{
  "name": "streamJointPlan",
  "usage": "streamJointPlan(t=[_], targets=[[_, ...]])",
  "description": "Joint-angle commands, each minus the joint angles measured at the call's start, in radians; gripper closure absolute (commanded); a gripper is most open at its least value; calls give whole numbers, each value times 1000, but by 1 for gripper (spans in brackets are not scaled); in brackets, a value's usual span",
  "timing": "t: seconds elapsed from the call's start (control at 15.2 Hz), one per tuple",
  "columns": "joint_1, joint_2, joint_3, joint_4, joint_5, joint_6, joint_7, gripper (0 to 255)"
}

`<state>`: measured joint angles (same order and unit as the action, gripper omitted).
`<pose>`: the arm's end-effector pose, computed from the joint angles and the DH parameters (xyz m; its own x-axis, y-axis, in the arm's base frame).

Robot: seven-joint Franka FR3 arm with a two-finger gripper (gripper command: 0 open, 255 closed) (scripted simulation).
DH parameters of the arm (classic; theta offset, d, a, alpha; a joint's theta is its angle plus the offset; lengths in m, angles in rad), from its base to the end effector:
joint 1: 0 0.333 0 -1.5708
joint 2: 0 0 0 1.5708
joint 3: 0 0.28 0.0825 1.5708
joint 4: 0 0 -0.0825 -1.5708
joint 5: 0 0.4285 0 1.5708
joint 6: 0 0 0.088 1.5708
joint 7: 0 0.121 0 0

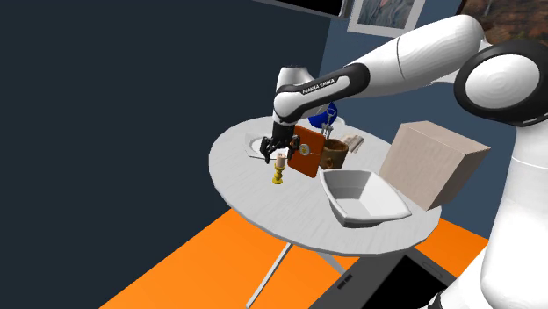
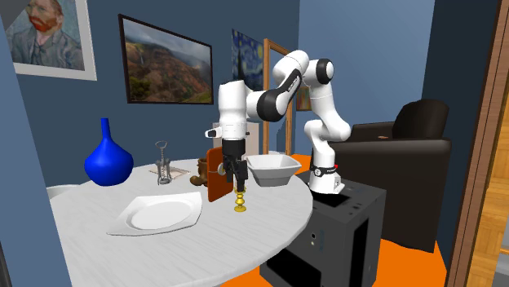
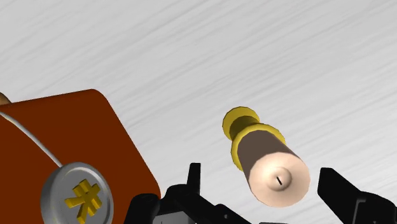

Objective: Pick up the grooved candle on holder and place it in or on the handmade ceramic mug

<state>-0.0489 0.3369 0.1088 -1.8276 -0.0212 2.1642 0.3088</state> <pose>0.6588 0.0364 0.2788 0.9706 -0.2407 -0.0038 -0.2408 -0.9704 -0.0180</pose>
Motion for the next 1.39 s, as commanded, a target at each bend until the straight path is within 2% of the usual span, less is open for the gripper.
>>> streamJointPlan(t=[0.0,0.26,0.33,0.92,1.32], targets=[[0,2,0,0,0,2,0,0],[0,2,0,0,0,2,0,0],[0,2,0,0,0,2,0,255],[0,2,0,0,0,2,0,255],[-1,-32,2,36,4,-67,-2,255]])
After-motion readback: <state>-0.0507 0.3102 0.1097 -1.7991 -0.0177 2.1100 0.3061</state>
